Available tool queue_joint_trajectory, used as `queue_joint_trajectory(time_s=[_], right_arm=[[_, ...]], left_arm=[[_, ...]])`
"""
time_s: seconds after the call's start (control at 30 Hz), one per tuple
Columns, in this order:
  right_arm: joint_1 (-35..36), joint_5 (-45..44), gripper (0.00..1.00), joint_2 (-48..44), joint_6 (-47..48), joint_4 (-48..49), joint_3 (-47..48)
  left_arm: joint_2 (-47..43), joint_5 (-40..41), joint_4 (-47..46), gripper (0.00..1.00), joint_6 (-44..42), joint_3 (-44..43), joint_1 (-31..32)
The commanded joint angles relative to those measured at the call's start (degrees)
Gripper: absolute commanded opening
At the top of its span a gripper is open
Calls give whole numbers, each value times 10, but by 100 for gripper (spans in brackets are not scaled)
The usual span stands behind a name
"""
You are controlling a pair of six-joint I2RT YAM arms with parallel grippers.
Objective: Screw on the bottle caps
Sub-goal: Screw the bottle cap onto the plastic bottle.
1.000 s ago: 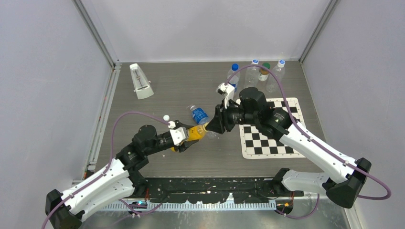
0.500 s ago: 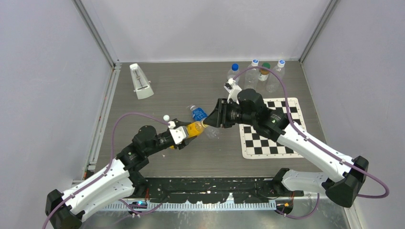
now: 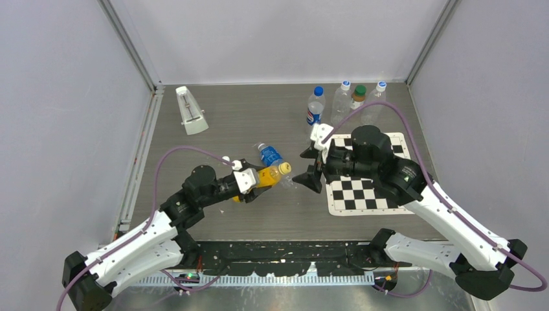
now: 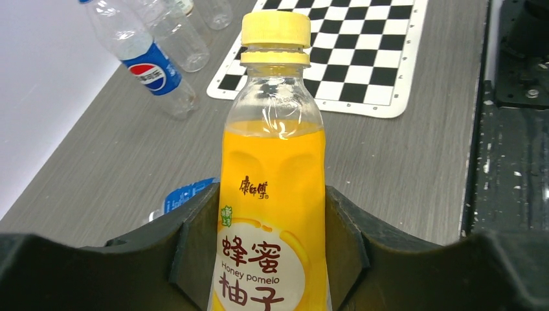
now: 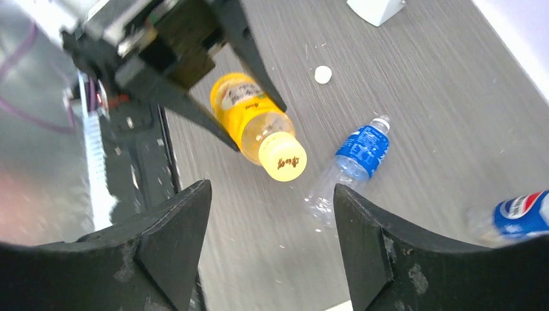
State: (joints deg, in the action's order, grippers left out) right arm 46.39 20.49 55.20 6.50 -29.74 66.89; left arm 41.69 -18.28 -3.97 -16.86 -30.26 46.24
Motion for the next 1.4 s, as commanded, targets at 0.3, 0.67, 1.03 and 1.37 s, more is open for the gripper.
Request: queue_joint_trajectory(time_s=[0.3, 0.67, 1.03, 1.37], right_arm=[[4, 124, 70, 15, 353, -120, 34], [18, 150, 55, 35, 347, -103, 30], [26, 143, 42, 50, 350, -110, 23], [26, 136, 12, 82, 166, -78, 15]], left_arm=[[30, -135, 38, 0, 15, -55, 2], [37, -161, 56, 0, 17, -62, 2], [30, -168, 53, 0, 17, -60, 2], [-1, -124, -4, 0, -4, -29, 2]])
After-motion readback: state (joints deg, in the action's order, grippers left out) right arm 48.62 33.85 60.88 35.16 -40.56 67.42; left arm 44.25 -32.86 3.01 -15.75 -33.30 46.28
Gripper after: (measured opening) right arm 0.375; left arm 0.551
